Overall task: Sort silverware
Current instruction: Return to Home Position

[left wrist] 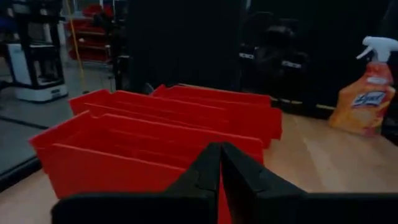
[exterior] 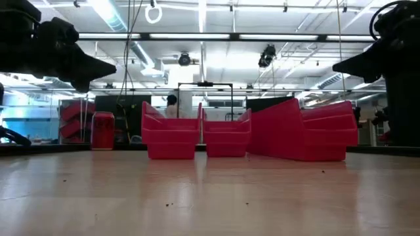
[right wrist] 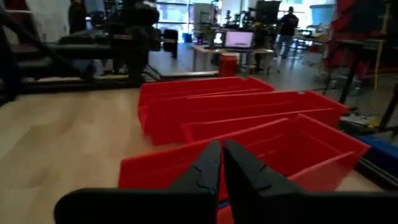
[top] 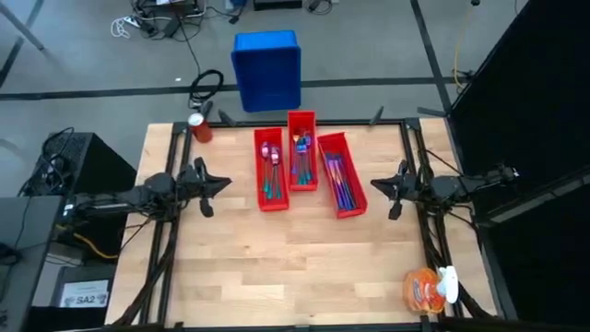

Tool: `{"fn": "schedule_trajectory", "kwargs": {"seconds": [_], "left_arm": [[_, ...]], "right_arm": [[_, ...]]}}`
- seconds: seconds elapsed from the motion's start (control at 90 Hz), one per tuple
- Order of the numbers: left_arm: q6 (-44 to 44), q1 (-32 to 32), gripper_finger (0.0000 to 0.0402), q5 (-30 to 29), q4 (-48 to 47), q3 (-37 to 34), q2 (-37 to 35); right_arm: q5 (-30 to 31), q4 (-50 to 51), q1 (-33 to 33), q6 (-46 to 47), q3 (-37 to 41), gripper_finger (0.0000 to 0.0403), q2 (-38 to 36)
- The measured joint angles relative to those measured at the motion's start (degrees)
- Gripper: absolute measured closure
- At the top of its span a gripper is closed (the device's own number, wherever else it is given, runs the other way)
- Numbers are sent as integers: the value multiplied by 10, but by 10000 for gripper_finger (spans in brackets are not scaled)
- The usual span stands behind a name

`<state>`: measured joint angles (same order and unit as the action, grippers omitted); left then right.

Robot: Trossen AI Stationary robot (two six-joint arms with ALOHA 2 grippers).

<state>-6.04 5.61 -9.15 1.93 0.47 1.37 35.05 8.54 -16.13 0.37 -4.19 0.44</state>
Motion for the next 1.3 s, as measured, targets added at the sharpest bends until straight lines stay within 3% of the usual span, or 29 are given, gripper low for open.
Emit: {"fn": "schedule_trajectory", "kwargs": {"seconds": [0.367, 0.756, 1.3], "left_arm": [[-49, 0, 402, 28, -8, 0, 6], [-19, 0, 402, 22, 50, 0, 8], [-19, 0, 402, 22, 60, 0, 8]], "right_arm": [[-2, 1, 6, -14, 0, 402, 3], [-3, -16, 6, -21, 3, 391, 4], [-3, -27, 6, -21, 3, 397, 3]]}}
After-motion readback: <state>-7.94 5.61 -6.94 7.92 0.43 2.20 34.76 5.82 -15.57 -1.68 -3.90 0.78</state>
